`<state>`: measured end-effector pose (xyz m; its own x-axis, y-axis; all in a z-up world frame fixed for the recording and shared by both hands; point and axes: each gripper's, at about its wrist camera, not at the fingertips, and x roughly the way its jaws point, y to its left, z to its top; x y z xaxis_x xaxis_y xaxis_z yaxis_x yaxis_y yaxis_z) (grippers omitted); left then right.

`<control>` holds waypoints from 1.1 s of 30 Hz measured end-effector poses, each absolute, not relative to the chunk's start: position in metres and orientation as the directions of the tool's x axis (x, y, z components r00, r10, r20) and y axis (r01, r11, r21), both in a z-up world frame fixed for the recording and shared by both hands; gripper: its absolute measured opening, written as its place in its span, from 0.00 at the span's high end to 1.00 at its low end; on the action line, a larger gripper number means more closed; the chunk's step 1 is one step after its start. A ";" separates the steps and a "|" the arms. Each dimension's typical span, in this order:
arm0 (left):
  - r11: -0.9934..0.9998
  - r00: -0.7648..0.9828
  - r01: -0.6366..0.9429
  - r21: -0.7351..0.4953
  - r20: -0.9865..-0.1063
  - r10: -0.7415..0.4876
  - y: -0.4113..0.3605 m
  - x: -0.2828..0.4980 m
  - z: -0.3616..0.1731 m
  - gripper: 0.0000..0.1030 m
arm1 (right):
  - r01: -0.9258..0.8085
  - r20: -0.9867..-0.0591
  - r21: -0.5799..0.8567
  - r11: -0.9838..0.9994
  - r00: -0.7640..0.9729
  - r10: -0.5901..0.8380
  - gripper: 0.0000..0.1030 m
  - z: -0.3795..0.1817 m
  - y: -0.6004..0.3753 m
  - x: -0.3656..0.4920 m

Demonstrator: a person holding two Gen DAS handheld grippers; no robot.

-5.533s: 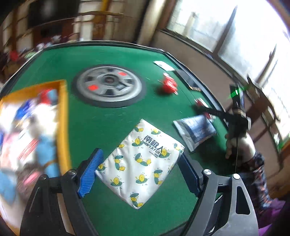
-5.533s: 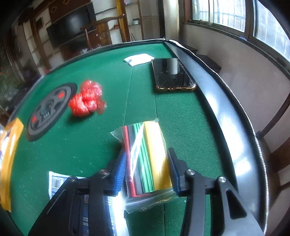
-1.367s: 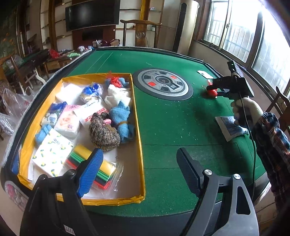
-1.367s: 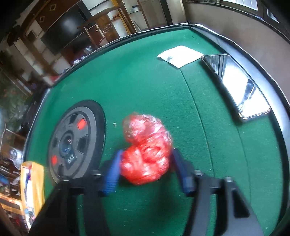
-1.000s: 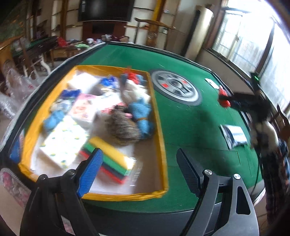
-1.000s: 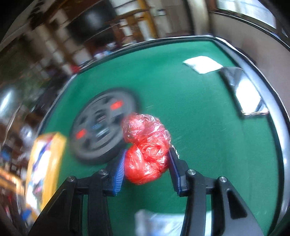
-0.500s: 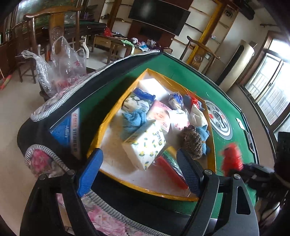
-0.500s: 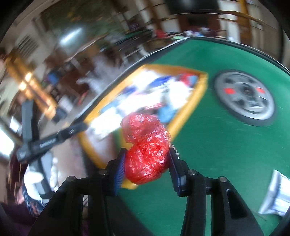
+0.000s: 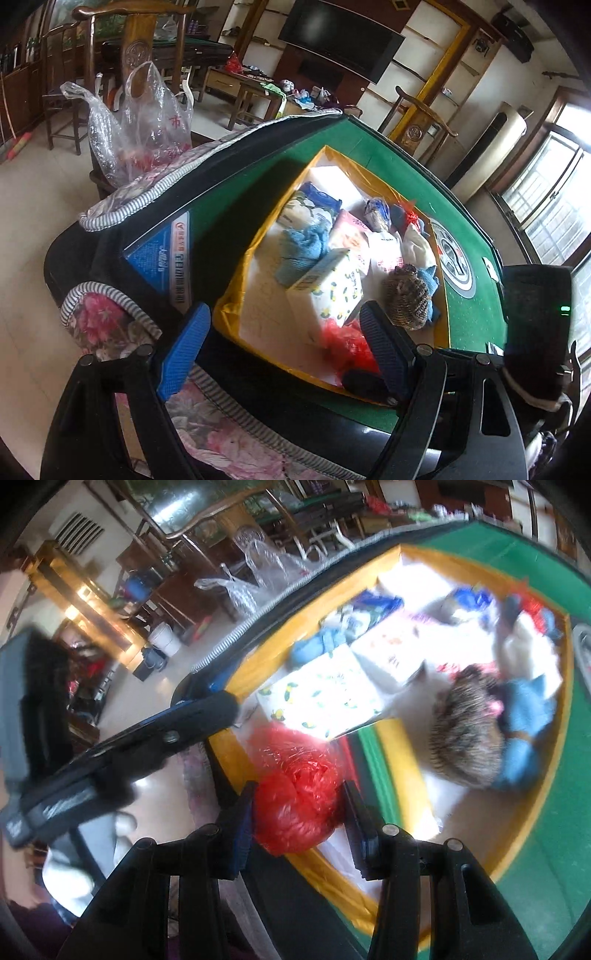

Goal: Organize soft objects

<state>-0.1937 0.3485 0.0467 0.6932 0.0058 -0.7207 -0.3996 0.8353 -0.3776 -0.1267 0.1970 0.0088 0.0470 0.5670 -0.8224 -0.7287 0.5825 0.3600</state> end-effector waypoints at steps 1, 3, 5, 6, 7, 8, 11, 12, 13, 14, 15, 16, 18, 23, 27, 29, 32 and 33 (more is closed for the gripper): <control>0.835 0.694 -0.400 -0.377 -0.720 0.007 0.350 -0.194 0.047 0.19 | -0.723 -0.832 0.351 0.595 0.052 0.553 0.61 0.006 0.198 -0.124; 0.835 0.694 -0.402 -0.375 -0.720 0.011 0.351 -0.194 0.045 0.19 | -0.726 -0.857 0.287 0.626 0.097 0.506 0.62 0.000 0.200 -0.123; 0.836 0.690 -0.404 -0.372 -0.724 0.011 0.351 -0.193 0.043 0.19 | -0.740 -0.866 0.204 0.641 0.169 0.471 0.62 0.000 0.200 -0.125; 0.837 0.689 -0.402 -0.371 -0.725 0.009 0.350 -0.192 0.041 0.19 | -0.743 -0.869 0.154 0.651 0.212 0.447 0.62 0.001 0.200 -0.127; 0.839 0.688 -0.398 -0.372 -0.725 0.006 0.348 -0.191 0.040 0.19 | -0.746 -0.869 0.111 0.656 0.247 0.428 0.61 0.002 0.200 -0.129; 0.842 0.687 -0.394 -0.369 -0.726 0.004 0.346 -0.190 0.040 0.19 | -0.751 -0.869 0.074 0.656 0.274 0.412 0.59 0.001 0.201 -0.130; 0.857 0.679 -0.385 -0.343 -0.734 0.012 0.338 -0.187 0.039 0.19 | -0.761 -0.864 0.057 0.646 0.286 0.414 0.51 0.002 0.204 -0.134; 0.861 0.676 -0.389 -0.327 -0.737 0.025 0.335 -0.186 0.039 0.18 | -0.761 -0.860 0.073 0.645 0.280 0.427 0.48 0.004 0.202 -0.135; 0.866 0.672 -0.390 -0.313 -0.740 0.035 0.333 -0.186 0.039 0.18 | -0.760 -0.855 0.096 0.643 0.267 0.444 0.42 0.006 0.199 -0.136; 0.869 0.669 -0.392 -0.301 -0.742 0.045 0.331 -0.186 0.039 0.18 | -0.760 -0.850 0.110 0.641 0.262 0.457 0.42 0.008 0.197 -0.138; 0.871 0.666 -0.395 -0.293 -0.744 0.052 0.330 -0.185 0.040 0.18 | -0.756 -0.839 0.113 0.645 0.275 0.469 0.41 0.013 0.191 -0.141; 0.870 0.663 -0.398 -0.291 -0.746 0.054 0.330 -0.185 0.040 0.18 | -0.751 -0.827 0.115 0.650 0.290 0.481 0.41 0.017 0.182 -0.145; 0.868 0.659 -0.409 -0.283 -0.749 0.066 0.329 -0.184 0.041 0.18 | -0.745 -0.805 0.132 0.654 0.304 0.510 0.40 0.024 0.165 -0.151; 0.885 0.675 -0.438 -0.156 -0.708 0.209 0.307 -0.188 0.058 0.18 | -0.721 -0.724 0.134 0.680 0.398 0.564 0.33 0.038 0.134 -0.165; 0.851 0.731 -0.524 -0.026 -0.527 0.434 0.274 -0.209 0.097 0.16 | -0.667 -0.677 0.161 0.727 0.462 0.573 0.33 0.045 0.104 -0.162; 0.854 0.779 -0.518 -0.047 -0.439 0.448 0.261 -0.220 0.113 0.01 | -0.635 -0.666 0.176 0.753 0.486 0.566 0.33 0.046 0.095 -0.154; 0.880 0.823 -0.463 -0.109 -0.423 0.380 0.255 -0.221 0.121 0.00 | -0.590 -0.667 0.189 0.785 0.509 0.544 0.33 0.046 0.079 -0.146; 0.887 0.816 -0.451 -0.101 -0.449 0.363 0.253 -0.215 0.121 0.00 | -0.578 -0.669 0.191 0.794 0.515 0.536 0.33 0.046 0.075 -0.145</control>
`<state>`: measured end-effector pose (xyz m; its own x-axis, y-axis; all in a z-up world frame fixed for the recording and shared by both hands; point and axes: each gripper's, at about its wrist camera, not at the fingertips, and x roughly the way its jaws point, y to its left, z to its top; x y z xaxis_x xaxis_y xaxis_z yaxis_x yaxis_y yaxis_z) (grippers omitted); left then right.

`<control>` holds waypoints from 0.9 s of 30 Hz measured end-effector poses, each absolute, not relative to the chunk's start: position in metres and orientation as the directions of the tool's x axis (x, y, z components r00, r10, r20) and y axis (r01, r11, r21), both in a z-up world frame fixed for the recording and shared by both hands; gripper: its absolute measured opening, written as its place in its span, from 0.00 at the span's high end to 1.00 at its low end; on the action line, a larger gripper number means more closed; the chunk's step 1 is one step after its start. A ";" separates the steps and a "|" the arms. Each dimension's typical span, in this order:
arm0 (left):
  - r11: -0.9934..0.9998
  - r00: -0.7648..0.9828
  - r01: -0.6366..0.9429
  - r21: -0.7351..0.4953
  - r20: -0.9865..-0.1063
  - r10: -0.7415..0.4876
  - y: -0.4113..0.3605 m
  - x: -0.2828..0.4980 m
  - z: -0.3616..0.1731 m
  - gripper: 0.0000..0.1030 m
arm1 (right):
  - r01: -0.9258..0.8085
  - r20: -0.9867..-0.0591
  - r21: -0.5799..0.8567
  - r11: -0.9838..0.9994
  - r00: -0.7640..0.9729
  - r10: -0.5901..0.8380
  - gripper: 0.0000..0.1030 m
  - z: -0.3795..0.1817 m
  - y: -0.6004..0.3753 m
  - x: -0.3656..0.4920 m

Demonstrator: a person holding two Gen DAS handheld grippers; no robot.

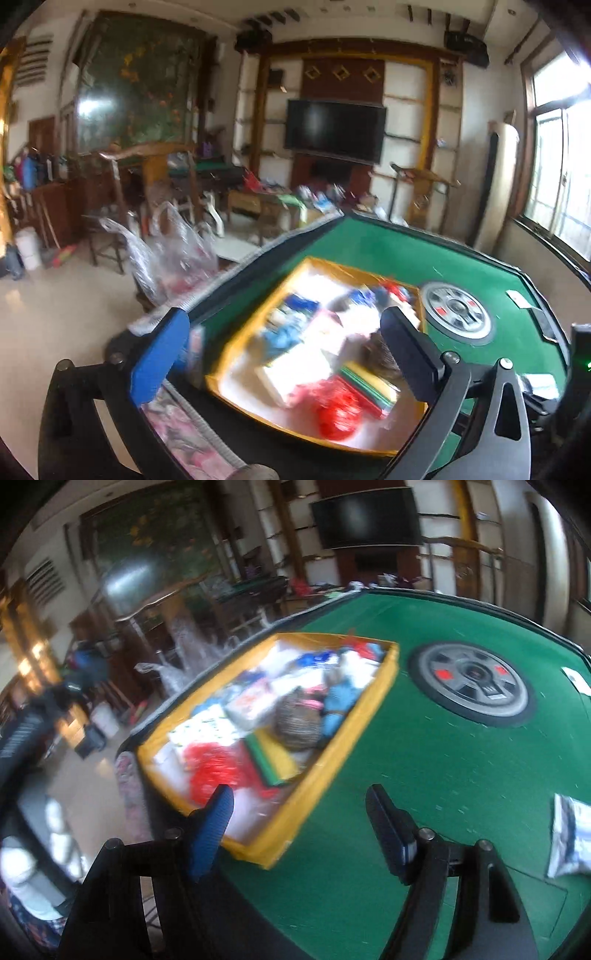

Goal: Organize soft objects

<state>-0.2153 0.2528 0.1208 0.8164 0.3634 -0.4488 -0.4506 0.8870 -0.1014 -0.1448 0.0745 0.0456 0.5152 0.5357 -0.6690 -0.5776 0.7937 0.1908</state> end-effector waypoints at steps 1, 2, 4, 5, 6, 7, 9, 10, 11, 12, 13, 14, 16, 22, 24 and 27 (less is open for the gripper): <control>0.891 0.807 -0.446 -0.085 -0.468 0.360 0.250 -0.210 0.121 0.00 | -0.569 -0.671 0.191 0.800 0.519 0.529 0.33 0.045 0.072 -0.145; 0.891 0.799 -0.448 -0.070 -0.477 0.365 0.248 -0.207 0.120 0.00 | -0.565 -0.675 0.188 0.803 0.519 0.524 0.33 0.043 0.069 -0.145; 0.889 0.782 -0.457 -0.035 -0.491 0.383 0.241 -0.200 0.118 0.00 | -0.567 -0.684 0.176 0.805 0.518 0.514 0.33 0.040 0.064 -0.148; 0.891 0.780 -0.453 -0.031 -0.497 0.379 0.239 -0.198 0.118 0.00 | -0.571 -0.687 0.162 0.805 0.521 0.507 0.33 0.040 0.064 -0.150; 0.893 0.779 -0.450 -0.035 -0.504 0.373 0.237 -0.197 0.117 0.00 | -0.576 -0.690 0.142 0.805 0.526 0.498 0.33 0.039 0.062 -0.152; 0.895 0.778 -0.444 -0.041 -0.513 0.363 0.234 -0.196 0.117 0.00 | -0.579 -0.692 0.125 0.806 0.531 0.489 0.33 0.037 0.061 -0.156; 0.899 0.767 -0.435 -0.058 -0.547 0.336 0.234 -0.191 0.114 0.00 | -0.587 -0.697 0.088 0.805 0.541 0.471 0.33 0.037 0.063 -0.158; 0.899 0.762 -0.435 -0.059 -0.557 0.332 0.231 -0.193 0.112 0.00 | -0.592 -0.699 0.077 0.802 0.542 0.467 0.33 0.036 0.065 -0.158; 0.899 0.752 -0.434 -0.063 -0.575 0.323 0.232 -0.190 0.109 0.00 | -0.597 -0.700 0.071 0.799 0.541 0.466 0.33 0.036 0.065 -0.159; 0.898 0.744 -0.436 -0.066 -0.587 0.318 0.232 -0.189 0.107 0.00 | -0.603 -0.702 0.064 0.795 0.539 0.465 0.33 0.037 0.067 -0.158; 0.897 0.739 -0.436 -0.069 -0.596 0.314 0.232 -0.188 0.106 0.00 | -0.607 -0.703 0.059 0.793 0.539 0.465 0.33 0.037 0.068 -0.158; 0.898 0.734 -0.435 -0.072 -0.605 0.307 0.232 -0.187 0.105 0.00 | -0.610 -0.703 0.054 0.790 0.539 0.464 0.33 0.037 0.069 -0.158; 0.896 0.727 -0.440 -0.063 -0.611 0.315 0.233 -0.186 0.102 0.00 | -0.616 -0.707 0.040 0.787 0.539 0.458 0.33 0.038 0.072 -0.156; 0.896 0.708 -0.444 -0.028 -0.624 0.332 0.233 -0.181 0.097 0.00 | -0.627 -0.720 0.022 0.779 0.531 0.447 0.33 0.037 0.079 -0.152; 0.897 0.701 -0.442 -0.023 -0.633 0.330 0.235 -0.178 0.095 0.00 | -0.628 -0.725 0.018 0.778 0.527 0.443 0.33 0.035 0.082 -0.151; 0.898 0.693 -0.439 -0.015 -0.642 0.328 0.237 -0.176 0.091 0.00 | -0.629 -0.731 0.018 0.778 0.522 0.439 0.33 0.034 0.085 -0.150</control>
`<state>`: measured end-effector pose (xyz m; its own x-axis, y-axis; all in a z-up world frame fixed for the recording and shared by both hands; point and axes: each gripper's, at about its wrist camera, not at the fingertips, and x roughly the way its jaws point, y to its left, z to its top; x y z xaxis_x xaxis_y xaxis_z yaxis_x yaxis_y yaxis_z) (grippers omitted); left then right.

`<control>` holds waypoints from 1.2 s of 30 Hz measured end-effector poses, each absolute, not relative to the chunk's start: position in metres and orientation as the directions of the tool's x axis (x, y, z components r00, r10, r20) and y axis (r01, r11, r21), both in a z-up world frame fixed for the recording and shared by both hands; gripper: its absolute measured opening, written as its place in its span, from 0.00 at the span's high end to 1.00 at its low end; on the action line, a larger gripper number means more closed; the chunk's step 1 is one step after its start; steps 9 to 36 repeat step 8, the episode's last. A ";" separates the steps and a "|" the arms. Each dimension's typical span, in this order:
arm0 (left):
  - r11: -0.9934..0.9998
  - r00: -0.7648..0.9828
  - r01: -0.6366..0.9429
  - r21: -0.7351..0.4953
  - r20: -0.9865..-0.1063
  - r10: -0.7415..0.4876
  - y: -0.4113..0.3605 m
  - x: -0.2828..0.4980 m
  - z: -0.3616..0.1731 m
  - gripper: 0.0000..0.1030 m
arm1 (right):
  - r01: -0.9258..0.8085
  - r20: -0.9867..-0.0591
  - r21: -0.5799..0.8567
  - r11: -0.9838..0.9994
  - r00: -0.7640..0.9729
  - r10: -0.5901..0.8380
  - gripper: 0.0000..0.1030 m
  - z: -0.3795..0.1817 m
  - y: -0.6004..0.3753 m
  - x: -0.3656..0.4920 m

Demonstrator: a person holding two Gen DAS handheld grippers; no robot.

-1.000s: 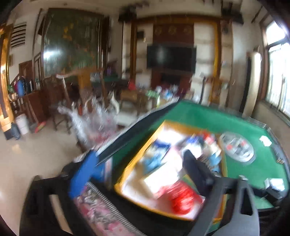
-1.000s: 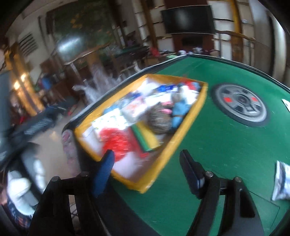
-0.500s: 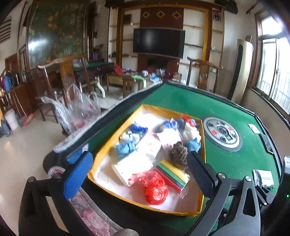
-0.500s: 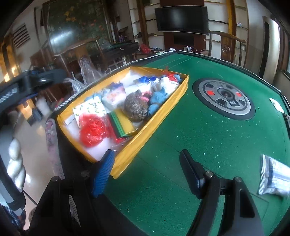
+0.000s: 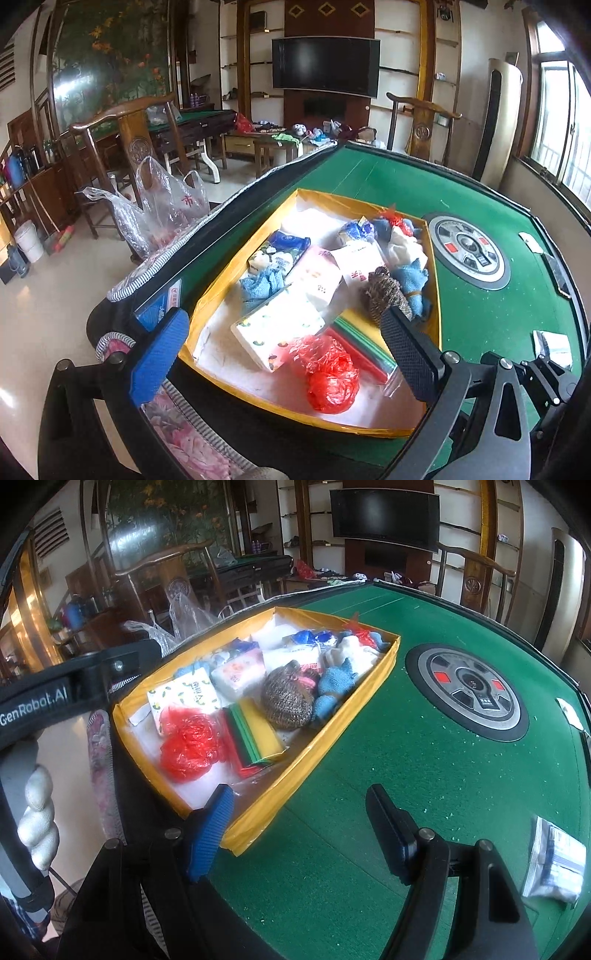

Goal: Organize soft objects

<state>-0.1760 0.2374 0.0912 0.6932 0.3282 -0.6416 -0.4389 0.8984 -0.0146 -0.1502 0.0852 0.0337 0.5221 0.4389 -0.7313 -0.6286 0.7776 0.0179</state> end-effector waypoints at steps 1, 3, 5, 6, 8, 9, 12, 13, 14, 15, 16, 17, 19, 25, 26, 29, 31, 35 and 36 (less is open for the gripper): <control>0.900 0.692 -0.437 -0.012 -0.643 0.328 0.238 -0.176 0.091 0.00 | -0.629 -0.734 0.019 0.777 0.519 0.438 0.33 0.033 0.086 -0.150; 0.900 0.692 -0.435 0.000 -0.640 0.335 0.238 -0.177 0.089 0.00 | -0.630 -0.739 0.022 0.776 0.513 0.437 0.33 0.032 0.088 -0.149; 0.902 0.694 -0.432 0.011 -0.635 0.340 0.237 -0.177 0.088 0.00 | -0.631 -0.742 0.026 0.776 0.508 0.438 0.33 0.031 0.090 -0.148; 0.902 0.690 -0.432 0.023 -0.635 0.347 0.236 -0.177 0.088 0.00 | -0.630 -0.742 0.028 0.776 0.507 0.439 0.33 0.031 0.090 -0.148; 0.900 0.683 -0.434 0.045 -0.635 0.361 0.232 -0.175 0.088 0.00 | -0.628 -0.743 0.034 0.778 0.504 0.439 0.33 0.031 0.089 -0.146; 0.900 0.683 -0.434 0.045 -0.635 0.361 0.232 -0.175 0.088 0.00 | -0.628 -0.743 0.034 0.778 0.504 0.439 0.33 0.031 0.089 -0.146; 0.900 0.683 -0.434 0.045 -0.635 0.361 0.232 -0.175 0.088 0.00 | -0.628 -0.743 0.034 0.778 0.504 0.439 0.33 0.031 0.089 -0.146; 0.900 0.683 -0.434 0.045 -0.635 0.361 0.232 -0.175 0.088 0.00 | -0.628 -0.743 0.034 0.778 0.504 0.439 0.33 0.031 0.089 -0.146; 0.900 0.683 -0.434 0.045 -0.635 0.361 0.232 -0.175 0.088 0.00 | -0.628 -0.743 0.034 0.778 0.504 0.439 0.33 0.031 0.089 -0.146; 0.900 0.683 -0.434 0.045 -0.635 0.361 0.232 -0.175 0.088 0.00 | -0.628 -0.743 0.034 0.778 0.504 0.439 0.33 0.031 0.089 -0.146; 0.900 0.683 -0.434 0.045 -0.635 0.361 0.232 -0.175 0.088 0.00 | -0.628 -0.743 0.034 0.778 0.504 0.439 0.33 0.031 0.089 -0.146; 0.900 0.683 -0.434 0.045 -0.635 0.361 0.232 -0.175 0.088 0.00 | -0.628 -0.743 0.034 0.778 0.504 0.439 0.33 0.031 0.089 -0.146; 0.900 0.683 -0.434 0.045 -0.635 0.361 0.232 -0.175 0.088 0.00 | -0.628 -0.743 0.034 0.778 0.504 0.439 0.33 0.031 0.089 -0.146; 0.900 0.683 -0.434 0.045 -0.635 0.361 0.232 -0.175 0.088 0.00 | -0.628 -0.743 0.034 0.778 0.504 0.439 0.33 0.031 0.089 -0.146; 0.900 0.683 -0.434 0.045 -0.635 0.361 0.232 -0.175 0.088 0.00 | -0.628 -0.743 0.034 0.778 0.504 0.439 0.33 0.031 0.089 -0.146; 0.900 0.683 -0.434 0.045 -0.635 0.361 0.232 -0.175 0.088 0.00 | -0.628 -0.743 0.034 0.778 0.504 0.439 0.33 0.031 0.089 -0.146; 0.900 0.683 -0.434 0.045 -0.635 0.361 0.232 -0.175 0.088 0.00 | -0.628 -0.743 0.034 0.778 0.504 0.439 0.33 0.031 0.089 -0.146; 0.900 0.683 -0.434 0.045 -0.635 0.361 0.232 -0.175 0.088 0.00 | -0.628 -0.743 0.034 0.778 0.504 0.439 0.33 0.031 0.089 -0.146; 0.900 0.683 -0.434 0.045 -0.635 0.361 0.232 -0.175 0.088 0.00 | -0.628 -0.743 0.034 0.778 0.504 0.439 0.33 0.031 0.089 -0.146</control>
